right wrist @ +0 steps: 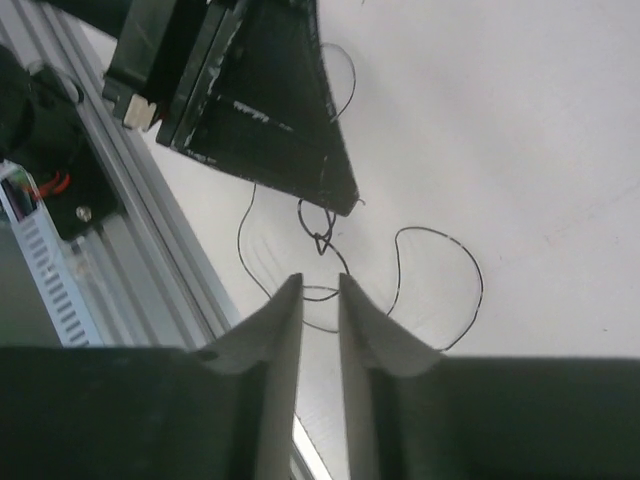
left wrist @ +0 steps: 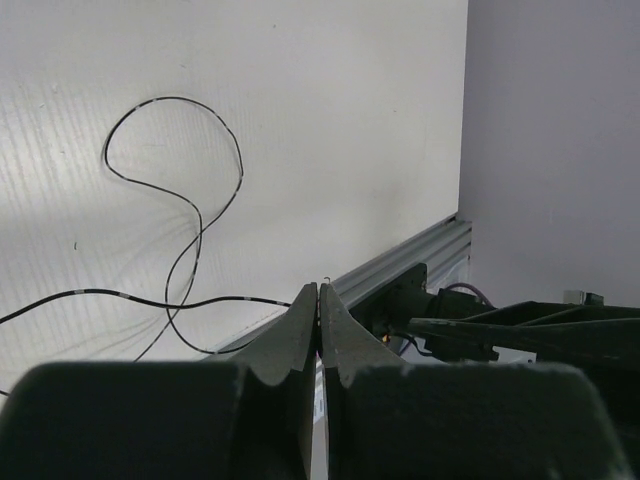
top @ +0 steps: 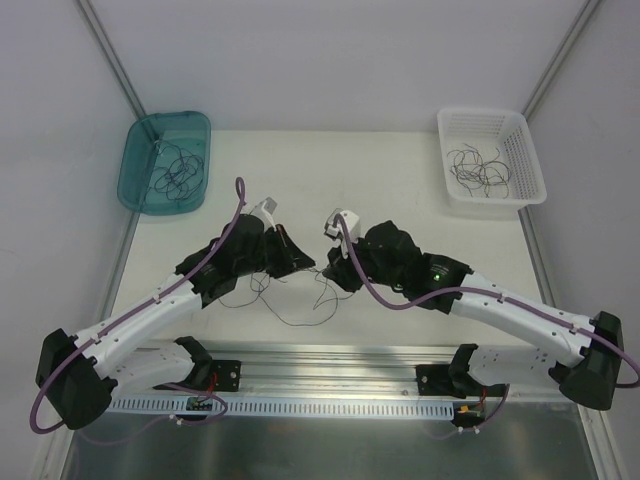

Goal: Untangle the cables
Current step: Untie the cable.

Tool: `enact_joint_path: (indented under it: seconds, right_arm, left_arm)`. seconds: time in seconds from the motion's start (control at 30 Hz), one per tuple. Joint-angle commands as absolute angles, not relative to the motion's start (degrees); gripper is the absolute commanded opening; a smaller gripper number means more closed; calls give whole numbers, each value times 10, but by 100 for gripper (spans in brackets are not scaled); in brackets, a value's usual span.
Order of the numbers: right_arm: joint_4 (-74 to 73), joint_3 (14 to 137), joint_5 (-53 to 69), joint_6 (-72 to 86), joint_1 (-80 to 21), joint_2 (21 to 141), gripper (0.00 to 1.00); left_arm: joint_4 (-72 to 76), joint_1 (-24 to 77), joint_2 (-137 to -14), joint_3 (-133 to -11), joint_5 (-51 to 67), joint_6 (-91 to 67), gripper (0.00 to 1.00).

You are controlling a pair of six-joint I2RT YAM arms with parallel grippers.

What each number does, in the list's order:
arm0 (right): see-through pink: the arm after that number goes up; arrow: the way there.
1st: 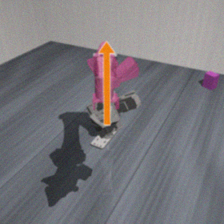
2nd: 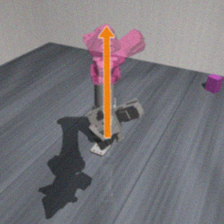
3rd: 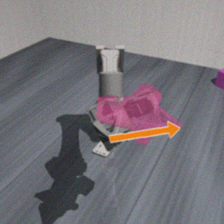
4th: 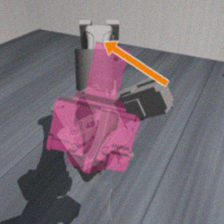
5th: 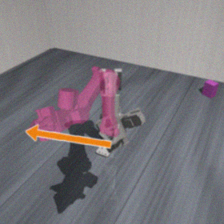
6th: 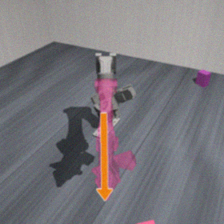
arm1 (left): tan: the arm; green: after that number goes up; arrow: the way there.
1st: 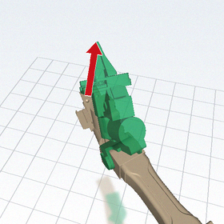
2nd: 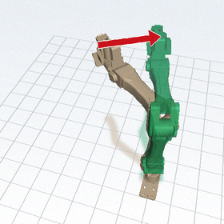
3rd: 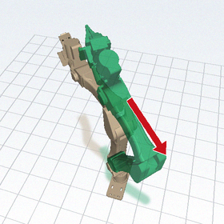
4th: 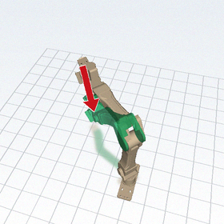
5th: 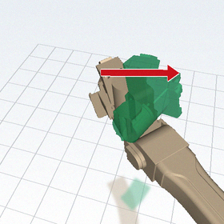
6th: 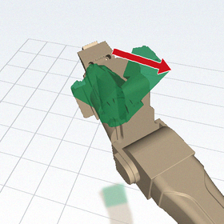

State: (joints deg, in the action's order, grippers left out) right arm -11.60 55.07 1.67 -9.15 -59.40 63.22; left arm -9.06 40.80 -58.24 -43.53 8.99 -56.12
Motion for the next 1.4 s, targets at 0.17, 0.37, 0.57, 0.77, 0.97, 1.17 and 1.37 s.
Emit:
enact_joint_path:
  seconds: [0.17,0.37,0.57,0.77,0.97,1.17,1.37]
  right_arm:
    - [-221,646,33,-213,-616,689,36]
    - [-241,669,28,-236,-621,721,36]
    - [-246,679,34,-245,-622,739,35]
    - [-243,683,34,-250,-624,751,32]
    - [-235,683,38,-249,-624,756,21]
    - [-216,672,36,-243,-623,746,1]
    - [-172,619,49,-203,-591,692,1]
  left_arm:
    - [-75,407,-585,-450,134,-563,0]
    - [-76,407,-591,-460,144,-561,0]
    - [-79,408,-590,-461,148,-561,0]
    - [-81,408,-590,-464,149,-560,0]
    - [-81,408,-594,-467,152,-560,0]
    - [-83,408,-593,-466,152,-556,0]
    - [-84,407,-576,-445,126,-555,0]
